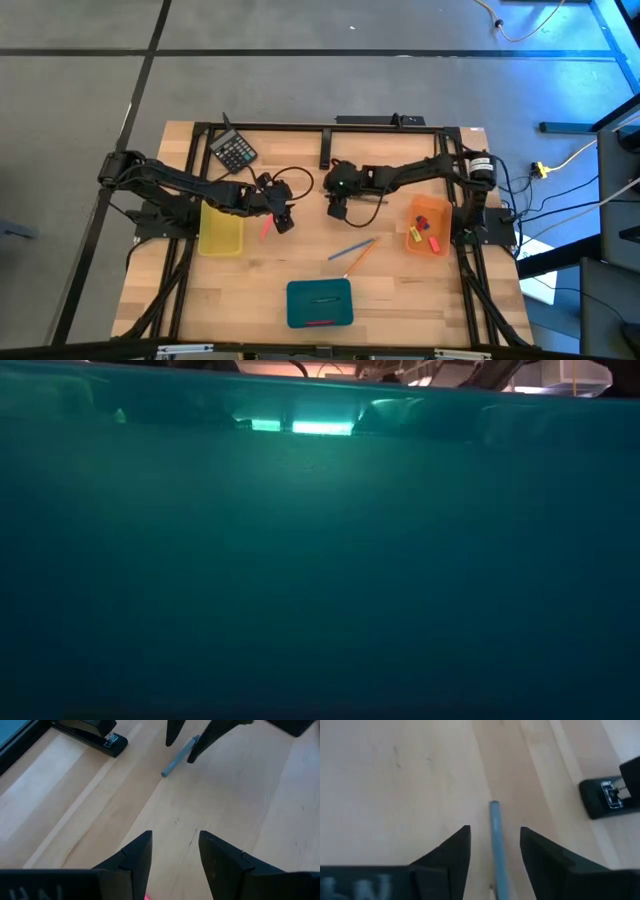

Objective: Sort crayons/erasers/pens/pencils in bins
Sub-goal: Put the gray crayon into the blue bin

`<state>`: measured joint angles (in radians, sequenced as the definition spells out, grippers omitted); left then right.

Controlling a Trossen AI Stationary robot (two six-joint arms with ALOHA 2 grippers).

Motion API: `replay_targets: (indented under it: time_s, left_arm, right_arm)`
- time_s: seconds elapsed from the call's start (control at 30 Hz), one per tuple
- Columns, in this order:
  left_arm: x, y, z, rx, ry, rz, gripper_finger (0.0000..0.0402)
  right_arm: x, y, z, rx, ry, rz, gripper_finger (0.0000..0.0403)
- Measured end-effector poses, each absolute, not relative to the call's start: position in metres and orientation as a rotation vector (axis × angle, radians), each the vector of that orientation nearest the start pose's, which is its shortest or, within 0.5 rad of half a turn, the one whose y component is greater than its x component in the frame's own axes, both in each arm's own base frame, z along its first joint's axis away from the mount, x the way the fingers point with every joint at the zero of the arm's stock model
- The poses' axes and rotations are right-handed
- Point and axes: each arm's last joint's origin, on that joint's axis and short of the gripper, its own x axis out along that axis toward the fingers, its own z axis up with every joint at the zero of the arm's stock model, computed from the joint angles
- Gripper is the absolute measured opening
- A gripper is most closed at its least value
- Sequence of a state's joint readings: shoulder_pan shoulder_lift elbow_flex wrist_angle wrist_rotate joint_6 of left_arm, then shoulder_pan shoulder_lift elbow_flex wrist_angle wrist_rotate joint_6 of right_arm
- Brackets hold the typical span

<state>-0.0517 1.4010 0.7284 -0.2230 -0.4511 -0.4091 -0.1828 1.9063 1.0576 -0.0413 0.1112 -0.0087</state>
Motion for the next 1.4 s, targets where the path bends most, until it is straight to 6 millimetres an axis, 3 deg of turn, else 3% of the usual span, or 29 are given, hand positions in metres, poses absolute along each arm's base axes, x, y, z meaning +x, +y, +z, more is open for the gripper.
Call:
replay_targets:
  time_s: [0.27, 0.57, 0.87, 1.23, 1.4]
  left_arm:
    - [0.263, 0.000, 0.185, -0.150, 0.779, 0.544, 0.0156]
    - [0.263, 0.001, 0.185, -0.128, 0.781, 0.543, 0.0156]
    - [0.263, 0.001, 0.185, -0.125, 0.781, 0.542, 0.0156]
    - [0.263, 0.001, 0.185, -0.117, 0.786, 0.539, 0.0156]
    - [0.263, 0.001, 0.185, -0.110, 0.788, 0.536, 0.0156]
  right_arm:
    - [0.367, -0.084, 0.117, 0.041, 0.935, -0.253, 0.0108]
    - [0.366, -0.094, 0.118, 0.048, 0.923, -0.245, 0.0010]
    - [0.365, -0.100, 0.121, 0.011, 0.904, -0.224, 0.0004]
    - [0.364, -0.095, 0.151, 0.032, 0.805, -0.181, 0.0003]
    - [0.362, -0.095, 0.149, 0.112, 0.824, -0.124, 0.0013]
